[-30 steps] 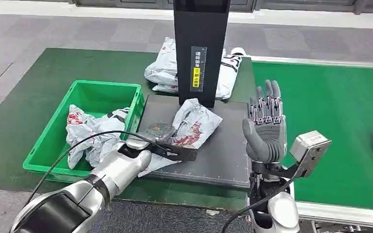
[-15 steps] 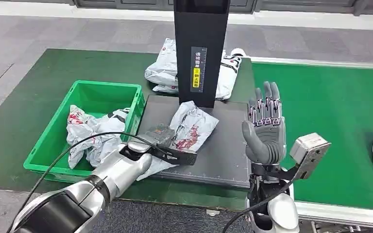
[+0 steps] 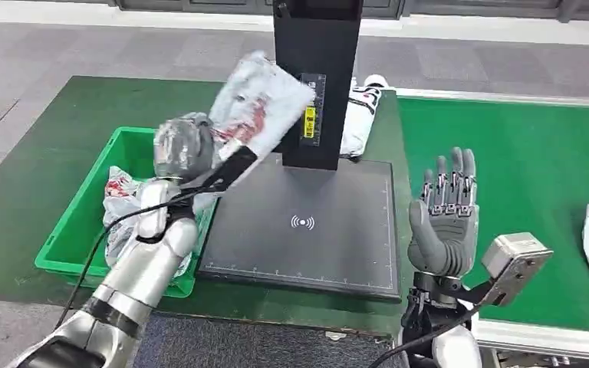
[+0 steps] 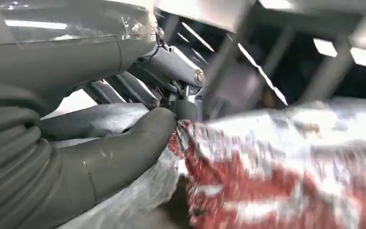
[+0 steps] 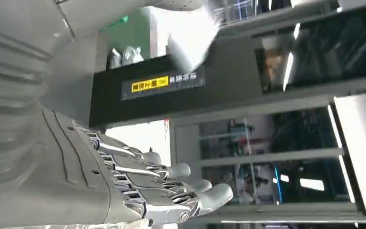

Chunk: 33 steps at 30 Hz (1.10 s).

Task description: Moved the parcel from conveyor to table for the left to box.

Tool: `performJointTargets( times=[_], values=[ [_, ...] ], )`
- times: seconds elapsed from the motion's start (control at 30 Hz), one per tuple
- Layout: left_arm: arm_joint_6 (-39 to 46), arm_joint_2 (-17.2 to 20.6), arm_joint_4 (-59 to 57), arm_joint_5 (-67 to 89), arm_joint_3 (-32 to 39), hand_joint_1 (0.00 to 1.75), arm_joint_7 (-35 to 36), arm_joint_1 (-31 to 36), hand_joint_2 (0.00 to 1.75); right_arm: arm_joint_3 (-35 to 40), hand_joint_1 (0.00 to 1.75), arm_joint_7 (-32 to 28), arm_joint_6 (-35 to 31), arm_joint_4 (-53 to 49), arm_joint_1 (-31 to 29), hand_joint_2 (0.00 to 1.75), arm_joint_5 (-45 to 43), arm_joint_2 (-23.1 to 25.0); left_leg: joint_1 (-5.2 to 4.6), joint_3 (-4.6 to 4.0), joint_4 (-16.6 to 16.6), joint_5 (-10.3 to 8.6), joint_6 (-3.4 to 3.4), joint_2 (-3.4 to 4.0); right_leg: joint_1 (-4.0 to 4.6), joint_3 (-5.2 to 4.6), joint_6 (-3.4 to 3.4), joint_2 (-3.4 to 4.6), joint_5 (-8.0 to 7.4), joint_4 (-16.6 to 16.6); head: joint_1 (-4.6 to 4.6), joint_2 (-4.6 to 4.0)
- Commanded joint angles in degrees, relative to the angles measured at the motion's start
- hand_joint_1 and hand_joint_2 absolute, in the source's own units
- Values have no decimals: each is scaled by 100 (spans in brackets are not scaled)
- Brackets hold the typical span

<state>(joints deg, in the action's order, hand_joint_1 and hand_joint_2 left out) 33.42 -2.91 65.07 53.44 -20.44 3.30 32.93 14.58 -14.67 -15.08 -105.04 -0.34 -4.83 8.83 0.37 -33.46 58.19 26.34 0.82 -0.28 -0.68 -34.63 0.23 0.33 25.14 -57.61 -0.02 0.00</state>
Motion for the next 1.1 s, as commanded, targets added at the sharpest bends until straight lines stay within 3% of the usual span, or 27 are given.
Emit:
performJointTargets(
  times=[0.03, 0.83, 1.1],
  values=[
    [-24, 205, 1192, -33, 700, 175, -41, -394, 175, -186, 0, -8, -51, 111, -39, 175, -35, -206, 2, 4, -4, -1, -2, 2, 4, 6, -1, -4, -2, 8, 0, 0],
    [142, 188, 1347, 68, 867, 175, -108, -445, 175, -185, 0, -10, -103, 122, 38, 175, -33, -281, 1, 2, -5, -2, -2, -2, 2, 7, -1, -9, -2, 7, 0, 0],
    [502, 315, 1990, 2183, 1594, 175, 403, -706, 175, -46, 0, -75, -190, 197, 140, 175, -133, -453, 1, 6, -7, 2, -1, 7, 2, 7, -3, 0, -1, 7, 0, 2]
  ],
)
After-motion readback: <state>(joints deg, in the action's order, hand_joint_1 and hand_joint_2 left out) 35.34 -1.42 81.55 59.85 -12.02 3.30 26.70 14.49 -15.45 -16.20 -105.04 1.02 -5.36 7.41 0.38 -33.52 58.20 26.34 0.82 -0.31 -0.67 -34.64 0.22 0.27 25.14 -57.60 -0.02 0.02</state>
